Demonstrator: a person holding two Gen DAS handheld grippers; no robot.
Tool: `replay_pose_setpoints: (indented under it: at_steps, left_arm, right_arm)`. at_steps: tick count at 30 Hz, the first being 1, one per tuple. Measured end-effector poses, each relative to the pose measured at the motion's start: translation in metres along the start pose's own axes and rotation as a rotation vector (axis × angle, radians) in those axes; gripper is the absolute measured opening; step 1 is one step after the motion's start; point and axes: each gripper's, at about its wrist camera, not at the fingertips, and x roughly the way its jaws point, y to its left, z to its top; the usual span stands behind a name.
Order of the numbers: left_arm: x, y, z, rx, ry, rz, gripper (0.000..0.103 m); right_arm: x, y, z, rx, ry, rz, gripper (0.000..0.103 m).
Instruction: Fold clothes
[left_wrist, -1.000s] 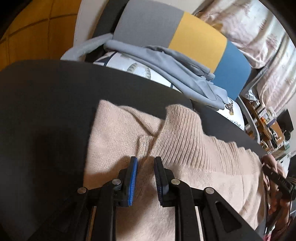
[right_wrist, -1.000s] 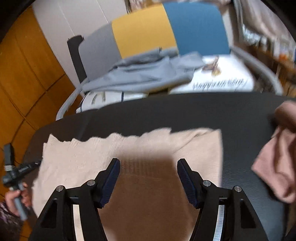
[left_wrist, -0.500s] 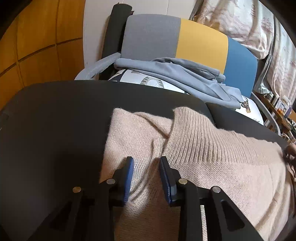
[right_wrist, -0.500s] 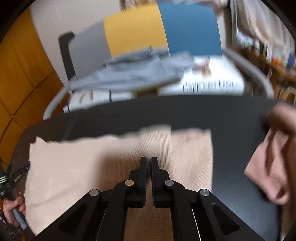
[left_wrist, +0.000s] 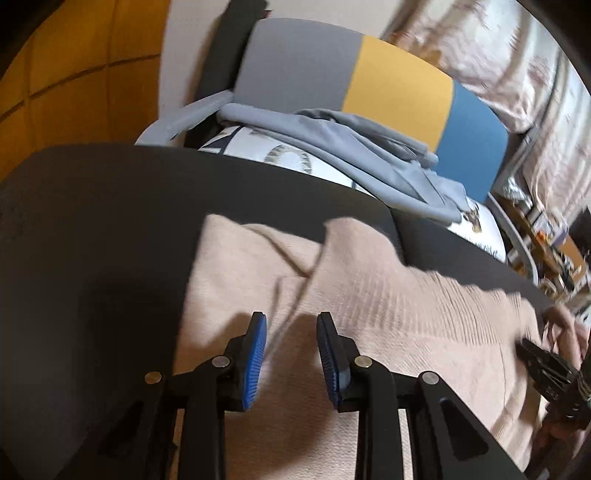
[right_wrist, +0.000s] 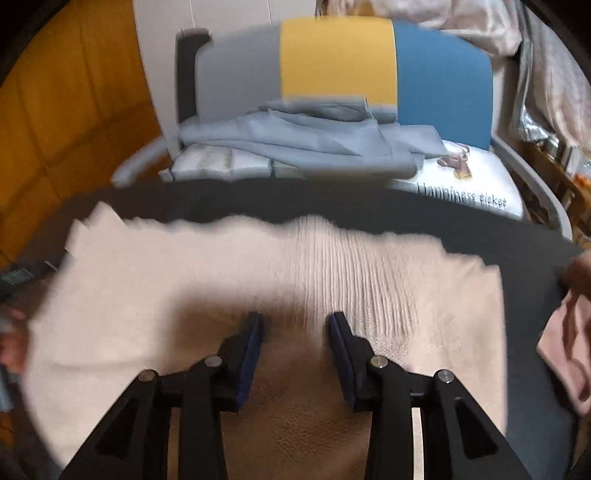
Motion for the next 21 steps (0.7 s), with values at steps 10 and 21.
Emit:
replay_pose_setpoints:
  at_steps: [10, 21]
  left_arm:
    - [-0.013, -0.027, 0.007, 0.124, -0.052, 0.088, 0.029]
    - [0.010, -0.039, -0.008, 0.245, -0.057, 0.124, 0.031]
  right_arm:
    - [0.005, 0.008, -0.002, -0.048, -0.009, -0.072, 0.041]
    - [0.005, 0.015, -0.006, -0.064, -0.011, -0.091, 0.042]
